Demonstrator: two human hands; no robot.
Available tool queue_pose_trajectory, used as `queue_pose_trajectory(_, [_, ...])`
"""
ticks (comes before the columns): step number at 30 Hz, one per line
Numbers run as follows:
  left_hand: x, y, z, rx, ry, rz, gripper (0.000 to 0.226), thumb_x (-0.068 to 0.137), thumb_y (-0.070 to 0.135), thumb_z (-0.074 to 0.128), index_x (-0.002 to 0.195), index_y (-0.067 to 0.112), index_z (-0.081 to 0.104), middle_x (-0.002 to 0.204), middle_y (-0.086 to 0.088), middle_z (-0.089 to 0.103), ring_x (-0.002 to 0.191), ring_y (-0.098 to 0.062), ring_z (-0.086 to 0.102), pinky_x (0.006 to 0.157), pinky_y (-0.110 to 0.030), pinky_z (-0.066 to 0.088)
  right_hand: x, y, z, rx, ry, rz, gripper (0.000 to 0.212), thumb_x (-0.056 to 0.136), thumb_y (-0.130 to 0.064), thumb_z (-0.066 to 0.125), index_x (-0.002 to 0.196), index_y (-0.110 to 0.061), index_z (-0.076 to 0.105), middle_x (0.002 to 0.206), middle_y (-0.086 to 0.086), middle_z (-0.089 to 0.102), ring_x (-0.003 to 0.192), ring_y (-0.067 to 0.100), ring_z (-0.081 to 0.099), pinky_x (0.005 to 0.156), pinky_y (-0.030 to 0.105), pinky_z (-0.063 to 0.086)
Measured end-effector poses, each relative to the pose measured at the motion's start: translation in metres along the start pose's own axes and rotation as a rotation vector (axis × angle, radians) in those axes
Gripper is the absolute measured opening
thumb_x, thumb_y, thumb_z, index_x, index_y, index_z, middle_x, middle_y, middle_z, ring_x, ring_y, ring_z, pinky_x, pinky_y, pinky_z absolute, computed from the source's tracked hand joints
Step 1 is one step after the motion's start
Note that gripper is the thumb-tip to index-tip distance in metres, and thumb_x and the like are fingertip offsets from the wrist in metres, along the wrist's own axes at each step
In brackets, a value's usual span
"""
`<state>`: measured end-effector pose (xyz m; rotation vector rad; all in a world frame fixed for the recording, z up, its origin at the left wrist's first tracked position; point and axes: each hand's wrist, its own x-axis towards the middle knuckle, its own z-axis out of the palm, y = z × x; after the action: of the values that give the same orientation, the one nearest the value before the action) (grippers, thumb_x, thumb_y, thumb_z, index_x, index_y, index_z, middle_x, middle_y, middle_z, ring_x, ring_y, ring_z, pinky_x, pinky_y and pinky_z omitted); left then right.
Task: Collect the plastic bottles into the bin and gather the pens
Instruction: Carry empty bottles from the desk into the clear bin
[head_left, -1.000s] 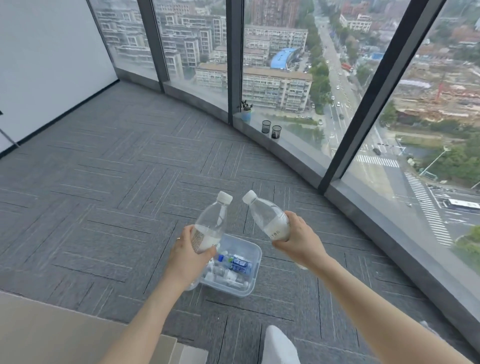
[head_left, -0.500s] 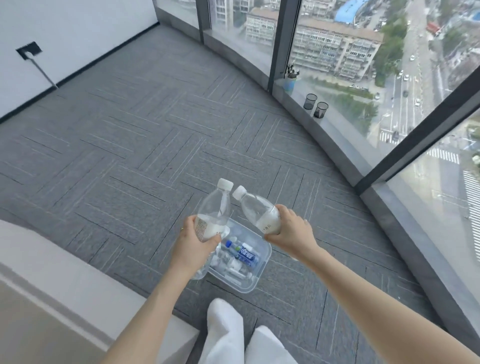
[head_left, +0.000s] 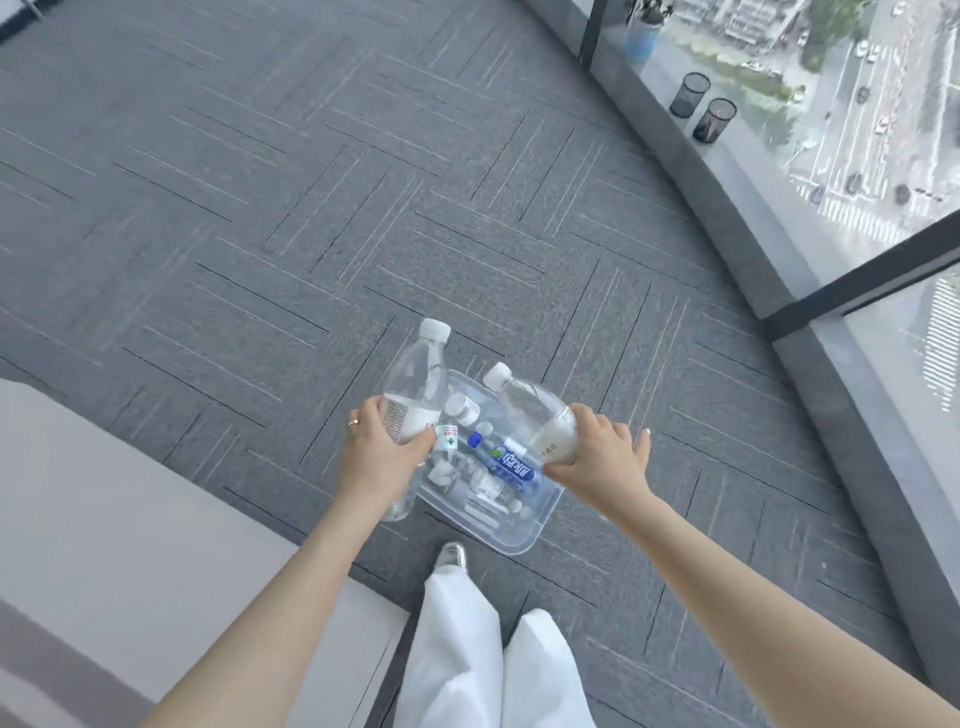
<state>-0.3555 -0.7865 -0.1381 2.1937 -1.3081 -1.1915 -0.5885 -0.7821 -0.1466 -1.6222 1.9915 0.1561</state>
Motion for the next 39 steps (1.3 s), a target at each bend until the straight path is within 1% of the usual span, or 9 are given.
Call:
queue_pose_trajectory(5, [0.051,-0.045,0.033,-0.103,-0.024,-0.127,0.070,0.083,0.031,0.065,0.138,0.015,0.024,0.130,-0.009,0.044,0.103,-0.026,0.052,0.075,-0.033,0.042,0.052,0.004,0.072,-0.073,-0.044,0.017,0.070,0.073,-0.036,0.064,0.137,-0.031,0.033,0.132,0.000,0.036,0.126,0.027,0.031,0.116,0.048,0.010])
queue_pose_trajectory(9, [0.093,-0.084,0.066,-0.098,-0.030,-0.202,0.060,0.085,0.028,0.064,0.130,0.012,0.029,0.113,-0.004,0.047,0.083,-0.018,0.050,0.055,-0.024,0.034,0.100,0.016,0.142,-0.049,-0.148,0.102,0.070,0.076,-0.040,0.062,0.138,-0.029,0.031,0.132,0.001,0.038,0.129,0.026,0.033,0.116,0.049,0.010])
queue_pose_trajectory(12, [0.123,-0.115,0.088,-0.089,-0.072,-0.281,0.052,0.086,0.029,0.063,0.125,0.012,0.033,0.102,-0.002,0.049,0.070,-0.007,0.049,0.052,-0.021,0.035,0.130,0.027,0.194,-0.034,-0.238,0.139,0.066,0.079,-0.037,0.058,0.139,-0.027,0.031,0.135,0.002,0.041,0.130,0.027,0.033,0.115,0.052,0.009])
queue_pose_trajectory(18, [0.178,-0.164,0.115,-0.022,-0.079,-0.360,0.050,0.088,0.037,0.058,0.126,0.011,0.037,0.101,-0.002,0.050,0.081,-0.021,0.050,0.061,-0.031,0.034,0.171,0.043,0.282,0.032,-0.377,0.183,0.068,0.081,-0.033,0.059,0.141,-0.026,0.029,0.141,0.003,0.040,0.133,0.029,0.033,0.115,0.054,0.014])
queue_pose_trajectory(22, [0.208,-0.185,0.135,0.040,-0.118,-0.354,0.052,0.088,0.043,0.056,0.125,0.010,0.041,0.092,0.003,0.051,0.078,-0.017,0.052,0.060,-0.030,0.035,0.186,0.052,0.316,0.065,-0.411,0.234,0.065,0.080,-0.022,0.058,0.140,-0.025,0.031,0.137,0.004,0.045,0.132,0.029,0.035,0.114,0.058,0.013])
queue_pose_trajectory(25, [0.221,-0.194,0.149,0.062,-0.172,-0.356,0.057,0.085,0.045,0.059,0.128,0.012,0.043,0.102,0.000,0.053,0.085,-0.018,0.052,0.060,-0.029,0.036,0.192,0.060,0.328,0.076,-0.410,0.261,0.071,0.079,-0.018,0.057,0.143,-0.025,0.027,0.141,0.003,0.042,0.134,0.028,0.034,0.114,0.059,0.012])
queue_pose_trajectory(30, [0.240,-0.199,0.171,0.066,-0.242,-0.340,0.068,0.084,0.045,0.060,0.140,0.017,0.033,0.142,-0.003,0.041,0.117,-0.025,0.048,0.084,-0.035,0.038,0.199,0.070,0.333,0.065,-0.469,0.242,0.085,0.081,-0.032,0.066,0.149,-0.029,0.015,0.156,0.001,0.018,0.143,0.027,0.017,0.115,0.057,0.007])
queue_pose_trajectory(35, [0.258,-0.197,0.191,0.063,-0.272,-0.294,0.060,0.084,0.041,0.063,0.134,0.018,0.038,0.136,-0.002,0.046,0.095,-0.017,0.051,0.082,-0.035,0.042,0.201,0.066,0.338,0.117,-0.432,0.214,0.081,0.082,-0.035,0.064,0.148,-0.029,0.017,0.155,-0.001,0.019,0.143,0.026,0.016,0.115,0.056,0.007])
queue_pose_trajectory(39, [0.269,-0.199,0.197,0.279,-0.214,-0.200,0.069,0.082,0.046,0.062,0.140,0.022,0.033,0.142,-0.006,0.042,0.132,-0.027,0.033,0.106,-0.046,0.032,0.200,0.061,0.338,0.120,-0.433,0.181,0.078,0.083,-0.037,0.061,0.148,-0.029,0.019,0.155,-0.002,0.020,0.143,0.024,0.016,0.116,0.053,0.009])
